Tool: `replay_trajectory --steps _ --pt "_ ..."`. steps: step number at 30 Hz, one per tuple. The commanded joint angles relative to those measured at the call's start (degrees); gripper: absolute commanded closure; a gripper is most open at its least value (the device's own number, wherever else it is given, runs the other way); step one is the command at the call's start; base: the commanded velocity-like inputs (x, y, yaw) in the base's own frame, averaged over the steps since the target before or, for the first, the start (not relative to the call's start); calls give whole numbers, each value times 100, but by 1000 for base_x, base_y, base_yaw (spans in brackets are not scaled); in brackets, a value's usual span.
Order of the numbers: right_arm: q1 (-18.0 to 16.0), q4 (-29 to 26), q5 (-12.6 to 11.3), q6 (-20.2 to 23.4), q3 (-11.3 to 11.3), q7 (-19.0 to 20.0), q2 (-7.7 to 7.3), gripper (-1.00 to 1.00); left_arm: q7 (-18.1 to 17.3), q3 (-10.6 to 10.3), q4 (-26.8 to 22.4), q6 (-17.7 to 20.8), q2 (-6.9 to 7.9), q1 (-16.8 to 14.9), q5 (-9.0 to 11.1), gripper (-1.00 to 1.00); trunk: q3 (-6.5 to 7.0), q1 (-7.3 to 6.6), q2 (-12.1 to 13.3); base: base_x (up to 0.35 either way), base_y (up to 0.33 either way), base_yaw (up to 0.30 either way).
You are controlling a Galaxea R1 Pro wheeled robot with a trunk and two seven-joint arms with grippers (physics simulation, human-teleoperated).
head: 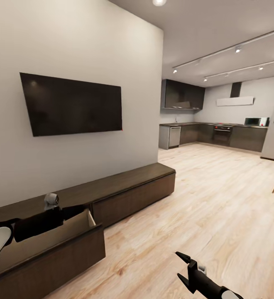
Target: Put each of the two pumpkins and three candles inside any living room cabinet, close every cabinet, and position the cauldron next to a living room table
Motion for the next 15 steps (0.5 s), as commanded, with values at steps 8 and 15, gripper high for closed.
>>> replay_trajectory --steps 8,15 --pt "-2 8 -17 35 -20 -9 -12 -100 -11 -3 1 22 3 -4 7 -100 67 -177 319 0 0 -47" --pt "-1 11 -18 35 -17 -8 -13 -100 -15 -2 1 22 5 -4 9 -100 56 -243 439 0 0 -18"
